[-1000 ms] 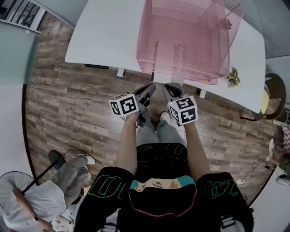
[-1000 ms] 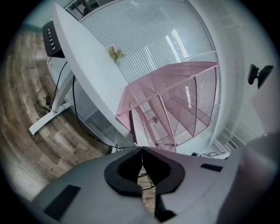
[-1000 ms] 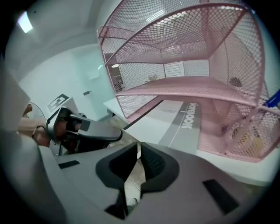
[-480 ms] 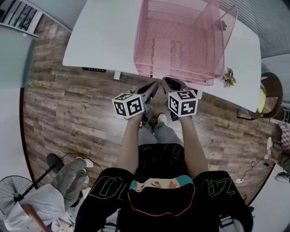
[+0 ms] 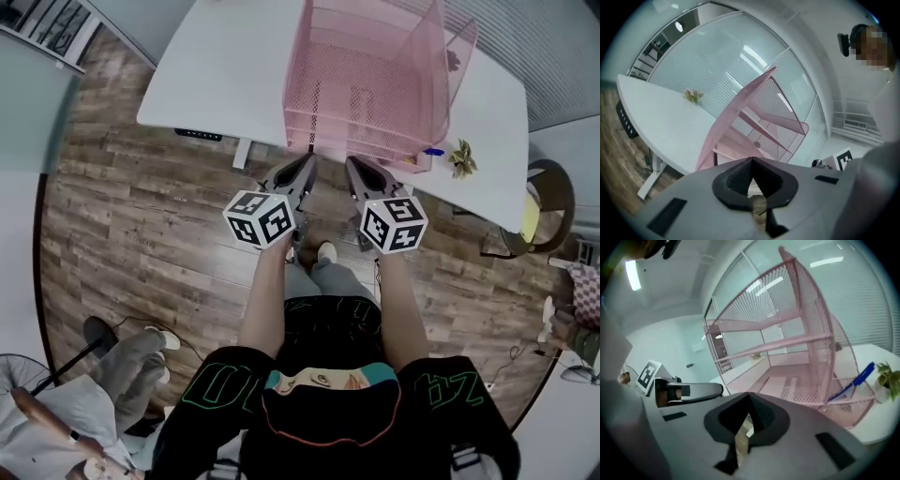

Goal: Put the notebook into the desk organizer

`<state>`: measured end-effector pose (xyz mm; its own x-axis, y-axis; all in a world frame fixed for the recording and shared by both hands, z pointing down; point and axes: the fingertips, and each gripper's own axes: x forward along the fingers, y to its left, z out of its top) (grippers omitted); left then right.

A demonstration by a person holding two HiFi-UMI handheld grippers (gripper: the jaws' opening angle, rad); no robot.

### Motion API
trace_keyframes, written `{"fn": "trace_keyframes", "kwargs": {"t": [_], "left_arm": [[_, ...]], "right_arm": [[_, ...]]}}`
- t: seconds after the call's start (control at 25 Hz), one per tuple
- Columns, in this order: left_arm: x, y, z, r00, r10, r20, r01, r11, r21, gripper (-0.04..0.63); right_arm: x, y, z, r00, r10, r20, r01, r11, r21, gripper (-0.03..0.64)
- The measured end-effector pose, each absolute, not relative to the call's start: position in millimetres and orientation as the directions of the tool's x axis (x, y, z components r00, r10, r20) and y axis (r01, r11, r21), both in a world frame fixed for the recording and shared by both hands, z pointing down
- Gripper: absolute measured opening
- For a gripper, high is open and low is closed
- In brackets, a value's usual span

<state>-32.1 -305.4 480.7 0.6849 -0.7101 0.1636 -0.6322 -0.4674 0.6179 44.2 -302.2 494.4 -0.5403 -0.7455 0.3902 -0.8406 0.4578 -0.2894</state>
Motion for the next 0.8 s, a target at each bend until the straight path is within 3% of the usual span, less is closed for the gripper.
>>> {"fn": "trace_keyframes", "kwargs": {"t": [0.36,0.8], "left_arm": [[-49.8,-297.3,383.9,0.592,-0.8,0.096,-0.755,-0.509,0.414,-0.005],[-79.0,-289.8,251.5,0.48,-0.876,-0.035,-0.87,-0.481,0.112,-0.003]], "right_arm": [[47.0,-288.5,390.2,-0.568,-0.8,0.193,-0.821,0.538,-0.19,0.003],[67.9,-278.4,255.3,-0.466,-0.884,-0.033,-0.885,0.466,0.007,0.003]]}}
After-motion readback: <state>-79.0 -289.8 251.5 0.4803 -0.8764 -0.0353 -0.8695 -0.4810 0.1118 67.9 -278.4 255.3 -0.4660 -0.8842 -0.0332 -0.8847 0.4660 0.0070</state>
